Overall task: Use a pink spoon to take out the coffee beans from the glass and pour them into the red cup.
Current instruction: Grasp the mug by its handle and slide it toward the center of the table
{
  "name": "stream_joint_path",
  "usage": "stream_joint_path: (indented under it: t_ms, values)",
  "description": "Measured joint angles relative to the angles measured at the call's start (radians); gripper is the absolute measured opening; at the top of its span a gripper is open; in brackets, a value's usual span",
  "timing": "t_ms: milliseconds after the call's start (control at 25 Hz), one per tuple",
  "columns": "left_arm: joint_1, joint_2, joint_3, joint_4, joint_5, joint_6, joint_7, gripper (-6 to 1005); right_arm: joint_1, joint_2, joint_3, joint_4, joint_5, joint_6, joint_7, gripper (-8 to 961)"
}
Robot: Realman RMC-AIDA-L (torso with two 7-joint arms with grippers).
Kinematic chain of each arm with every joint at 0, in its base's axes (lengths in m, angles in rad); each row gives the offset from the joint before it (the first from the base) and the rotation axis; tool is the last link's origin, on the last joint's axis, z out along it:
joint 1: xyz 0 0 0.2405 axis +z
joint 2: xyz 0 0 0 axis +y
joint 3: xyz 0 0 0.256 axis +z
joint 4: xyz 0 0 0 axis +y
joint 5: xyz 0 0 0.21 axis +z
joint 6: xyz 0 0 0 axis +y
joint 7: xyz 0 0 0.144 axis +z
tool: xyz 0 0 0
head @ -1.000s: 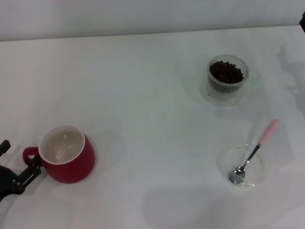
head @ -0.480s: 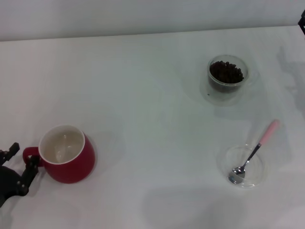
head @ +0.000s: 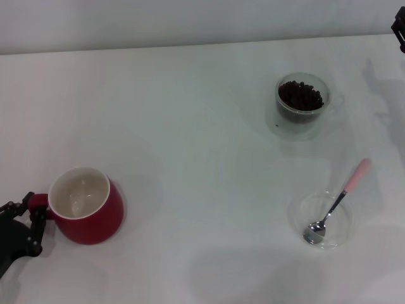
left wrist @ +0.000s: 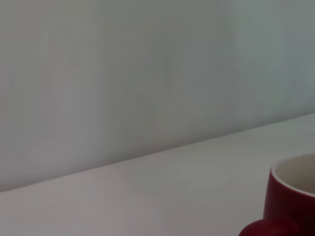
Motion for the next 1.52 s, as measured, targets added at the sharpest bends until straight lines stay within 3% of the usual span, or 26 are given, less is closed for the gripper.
stream_joint_path:
  t_ms: [320,600,1040,1520]
  values:
    - [-0.001,0.000,0.000,0.014,-0.003,-0.001,0.010,99,0.000,-0.001,0.000,0.000,0.001,0.000,0.000,829]
    - [-0.001,0.000,0.000,0.064,-0.024,-0.001,0.100,112,0.001,-0.003,0.000,0.000,0.000,0.000,0.000,829]
    - [-0.009,-0.001,0.008,0.119,-0.018,-0.043,0.103,132,0.005,-0.007,0.000,0.003,-0.005,-0.001,-0.001,828]
    - [-0.070,-0.004,0.010,0.220,-0.016,-0.148,0.154,154,0.015,-0.010,0.000,0.009,-0.005,0.000,-0.008,828]
